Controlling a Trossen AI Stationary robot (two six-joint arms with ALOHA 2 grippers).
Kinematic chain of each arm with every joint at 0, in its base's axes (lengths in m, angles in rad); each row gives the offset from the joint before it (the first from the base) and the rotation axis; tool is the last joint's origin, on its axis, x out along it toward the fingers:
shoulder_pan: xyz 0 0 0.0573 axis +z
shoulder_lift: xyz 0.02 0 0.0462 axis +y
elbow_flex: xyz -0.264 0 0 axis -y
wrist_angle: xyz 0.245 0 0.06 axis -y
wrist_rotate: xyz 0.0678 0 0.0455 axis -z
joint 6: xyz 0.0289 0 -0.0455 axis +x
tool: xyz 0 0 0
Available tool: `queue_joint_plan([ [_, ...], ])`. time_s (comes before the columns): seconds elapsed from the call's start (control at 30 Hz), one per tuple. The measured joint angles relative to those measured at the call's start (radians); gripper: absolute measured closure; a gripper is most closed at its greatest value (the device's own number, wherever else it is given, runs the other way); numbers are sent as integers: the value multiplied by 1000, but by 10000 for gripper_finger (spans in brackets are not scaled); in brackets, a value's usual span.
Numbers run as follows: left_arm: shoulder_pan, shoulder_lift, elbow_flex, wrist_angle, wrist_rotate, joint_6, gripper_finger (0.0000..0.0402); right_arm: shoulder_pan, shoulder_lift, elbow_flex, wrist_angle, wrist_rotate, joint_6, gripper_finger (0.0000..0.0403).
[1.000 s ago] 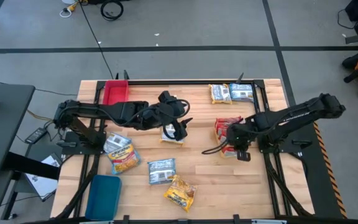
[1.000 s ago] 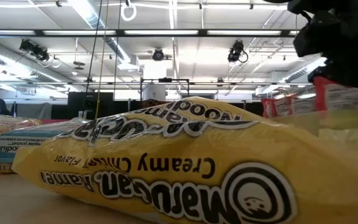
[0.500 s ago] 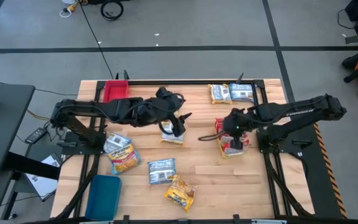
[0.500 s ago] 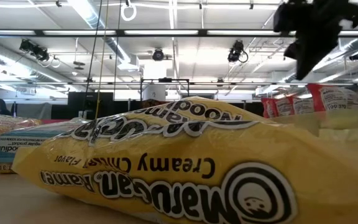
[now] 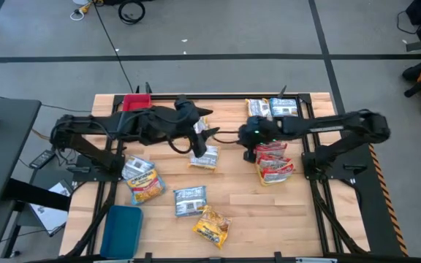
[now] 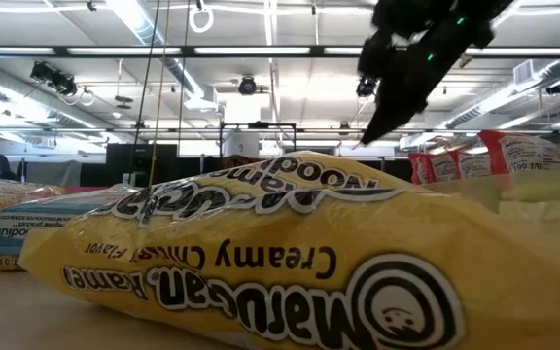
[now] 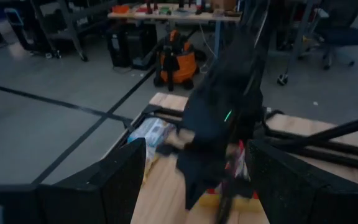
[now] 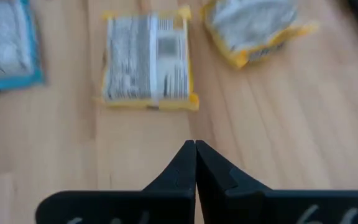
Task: Sort Maruchan noodles
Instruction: Adjust the yellow bin
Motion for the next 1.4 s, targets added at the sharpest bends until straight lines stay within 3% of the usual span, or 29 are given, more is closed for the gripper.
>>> queue_joint_plan([
  [0.13,-4,-27,0,-8,1,4,123,2,139,65,-79,-79,-19,397],
  [0.43,-6,-62,0,-61,-19,4,123,16,366,219,-437,12,-80,398],
  [0.6,-19,-71,0,-168,-22,-38,123,-13,363,171,-543,13,-67,398],
  [0.87,-81,-115,0,-236,-20,-52,123,-25,248,100,-624,-7,9,397],
  [1.03,-90,-153,1,-252,-21,1,123,21,203,125,-496,-150,134,398],
  [1.27,-96,-204,0,-343,-26,22,123,122,290,123,-608,-145,245,399],
  [1.4,-120,-233,0,-425,-25,5,123,170,303,123,-705,-246,252,399],
])
